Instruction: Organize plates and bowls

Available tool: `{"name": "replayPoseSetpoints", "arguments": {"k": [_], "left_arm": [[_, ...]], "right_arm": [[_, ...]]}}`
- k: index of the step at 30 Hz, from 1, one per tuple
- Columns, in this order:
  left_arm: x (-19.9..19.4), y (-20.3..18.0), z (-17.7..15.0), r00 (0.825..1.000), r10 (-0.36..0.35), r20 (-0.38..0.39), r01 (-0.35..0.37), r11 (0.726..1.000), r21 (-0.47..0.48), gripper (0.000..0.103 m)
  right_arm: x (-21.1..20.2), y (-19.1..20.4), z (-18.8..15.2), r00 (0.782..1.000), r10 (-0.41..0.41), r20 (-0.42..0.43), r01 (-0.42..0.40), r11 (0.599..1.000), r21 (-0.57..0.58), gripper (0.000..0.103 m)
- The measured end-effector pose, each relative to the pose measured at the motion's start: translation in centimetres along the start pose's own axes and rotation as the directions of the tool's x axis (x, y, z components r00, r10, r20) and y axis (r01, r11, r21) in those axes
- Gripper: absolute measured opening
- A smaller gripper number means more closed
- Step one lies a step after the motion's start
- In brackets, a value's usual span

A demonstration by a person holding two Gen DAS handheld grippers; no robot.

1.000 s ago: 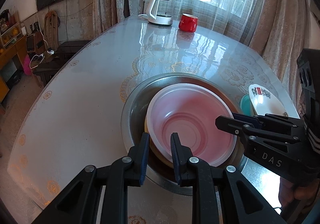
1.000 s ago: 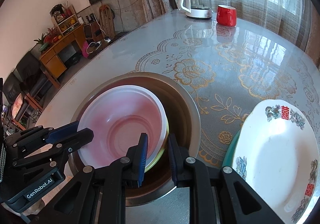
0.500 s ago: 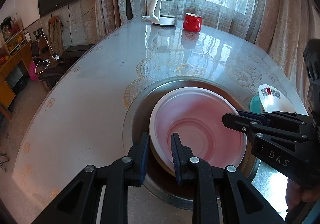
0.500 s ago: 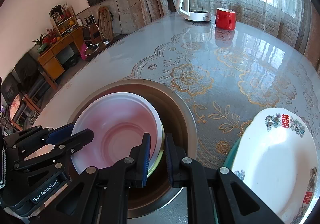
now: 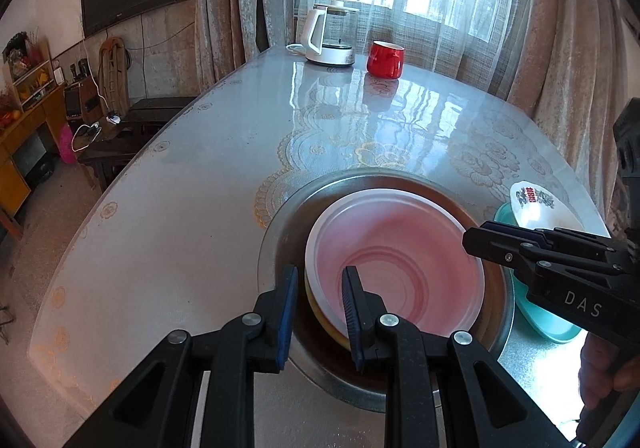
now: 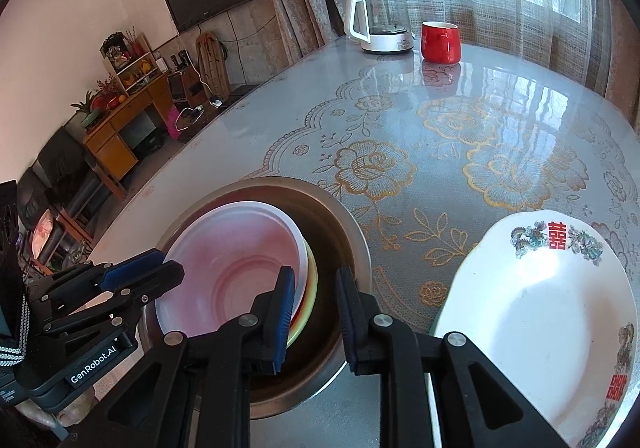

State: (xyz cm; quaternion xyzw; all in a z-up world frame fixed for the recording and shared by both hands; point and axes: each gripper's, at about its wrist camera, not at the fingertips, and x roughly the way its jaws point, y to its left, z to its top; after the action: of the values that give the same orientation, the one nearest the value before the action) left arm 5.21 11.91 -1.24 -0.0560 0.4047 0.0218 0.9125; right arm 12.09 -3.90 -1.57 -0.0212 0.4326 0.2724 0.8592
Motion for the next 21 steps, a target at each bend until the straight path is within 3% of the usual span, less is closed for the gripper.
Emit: {"name": "replayPoseSetpoints", "arguments": {"k": [4,14,21], "left_arm": [[-0.7,0.4,-0.2,1.000,0.020,0.019,-0.020,1.000,0.000,0.023],[-0.3,-0.4,-0.7,0.998,0.055,0.029,-0.057,0.997,0.053,0.023],[0.5,-1.0,-0.7,0.999,0.040,0.008,-0.040,0.998,0.055,0.023]], "right_arm": [[0.0,0.8,-0.5,1.000,0.019,0.004,-0.018,0.999,-0.037,0.021],[0.9,1.6,-0.6,0.999,-0.040,0.005,0.040,0.997,-0.065,0.017],[1.1,1.6,-0.6,0.997,-0.079,0.013,0.079,0.994,-0.079,0.015]]}}
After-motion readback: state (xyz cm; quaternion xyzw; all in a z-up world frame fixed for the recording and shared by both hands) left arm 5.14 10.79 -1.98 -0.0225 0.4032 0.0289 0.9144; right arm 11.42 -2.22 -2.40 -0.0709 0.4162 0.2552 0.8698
